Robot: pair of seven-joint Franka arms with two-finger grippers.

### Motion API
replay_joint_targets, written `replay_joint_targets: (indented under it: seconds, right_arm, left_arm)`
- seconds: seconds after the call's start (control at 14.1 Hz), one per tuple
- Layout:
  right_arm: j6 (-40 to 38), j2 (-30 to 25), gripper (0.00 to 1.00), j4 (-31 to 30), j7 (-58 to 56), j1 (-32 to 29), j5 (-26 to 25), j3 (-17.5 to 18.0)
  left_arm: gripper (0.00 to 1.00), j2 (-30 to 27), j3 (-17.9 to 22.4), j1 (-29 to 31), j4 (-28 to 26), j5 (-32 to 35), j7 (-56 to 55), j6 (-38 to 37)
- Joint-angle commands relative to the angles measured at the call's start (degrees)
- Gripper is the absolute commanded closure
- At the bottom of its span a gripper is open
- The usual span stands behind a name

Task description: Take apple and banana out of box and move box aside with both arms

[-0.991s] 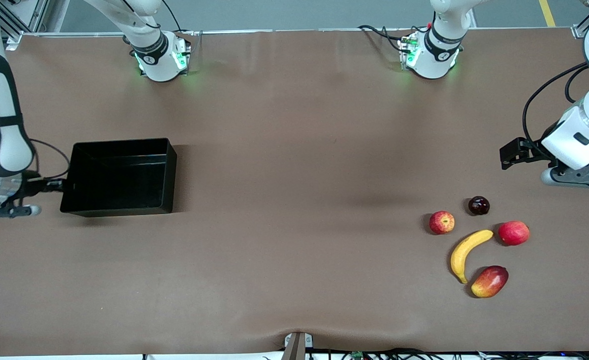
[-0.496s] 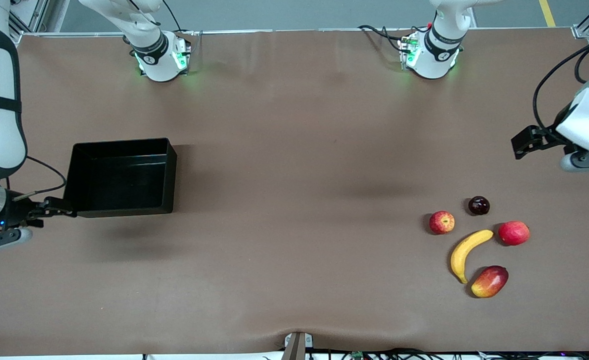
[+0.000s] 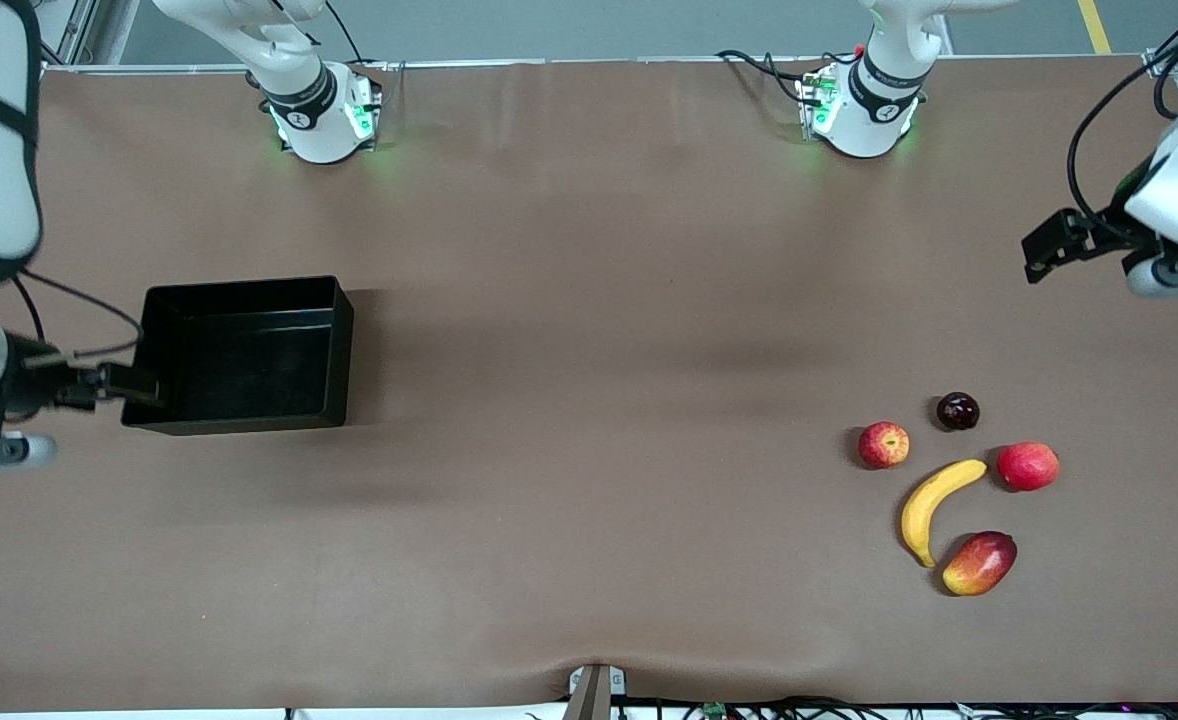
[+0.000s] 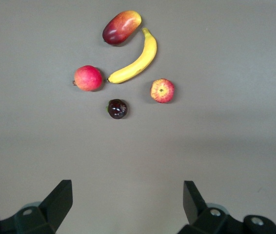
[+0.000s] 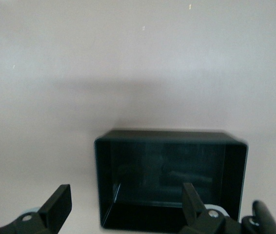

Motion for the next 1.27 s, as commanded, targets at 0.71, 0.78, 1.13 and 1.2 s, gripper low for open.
replay_joint_targets:
  seconds: [0.71, 0.78, 1.13, 1.2]
  right_arm:
    - [-7.35, -26.05, 0.0, -16.36, 2.01, 0.64, -8.48, 0.08]
    - [-7.26, -25.87, 0.0, -15.75, 2.01, 0.28, -8.39, 0.08]
    - [-6.55, -25.25, 0.0, -15.12, 1.92, -0.08, -8.3, -0.01]
    - [-6.64, -25.17, 0.0, -15.21, 1.83, -0.08, -8.3, -0.01]
  left_arm:
    - [0.0, -7.48, 0.75, -0.51, -7.96, -4.57, 0.97, 2.18]
    - [0.0, -7.22, 0.75, -0.51, -7.69, -4.31, 1.85, 2.18]
    - [0.0, -5.81, 0.66, -0.6, -7.43, -4.13, 3.18, 2.18]
    - [0.0, -5.63, 0.57, -0.69, -6.9, -4.13, 3.35, 2.18]
